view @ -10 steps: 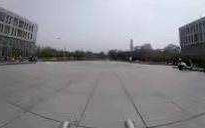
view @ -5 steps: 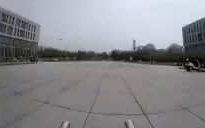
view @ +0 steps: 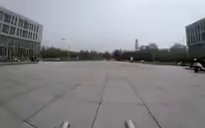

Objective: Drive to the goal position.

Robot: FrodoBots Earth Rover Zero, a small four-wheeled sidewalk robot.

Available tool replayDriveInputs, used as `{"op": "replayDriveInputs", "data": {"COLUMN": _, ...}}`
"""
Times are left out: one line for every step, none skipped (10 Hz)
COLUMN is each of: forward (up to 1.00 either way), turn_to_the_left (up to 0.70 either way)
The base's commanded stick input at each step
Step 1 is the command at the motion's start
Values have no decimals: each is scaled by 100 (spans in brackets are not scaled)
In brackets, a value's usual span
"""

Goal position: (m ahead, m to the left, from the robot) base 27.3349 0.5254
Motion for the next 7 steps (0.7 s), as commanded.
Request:
{"op": "replayDriveInputs", "data": {"forward": 100, "turn_to_the_left": 0}}
{"op": "replayDriveInputs", "data": {"forward": 100, "turn_to_the_left": 0}}
{"op": "replayDriveInputs", "data": {"forward": 100, "turn_to_the_left": 0}}
{"op": "replayDriveInputs", "data": {"forward": 100, "turn_to_the_left": 0}}
{"op": "replayDriveInputs", "data": {"forward": 100, "turn_to_the_left": 0}}
{"op": "replayDriveInputs", "data": {"forward": 100, "turn_to_the_left": 0}}
{"op": "replayDriveInputs", "data": {"forward": 100, "turn_to_the_left": 0}}
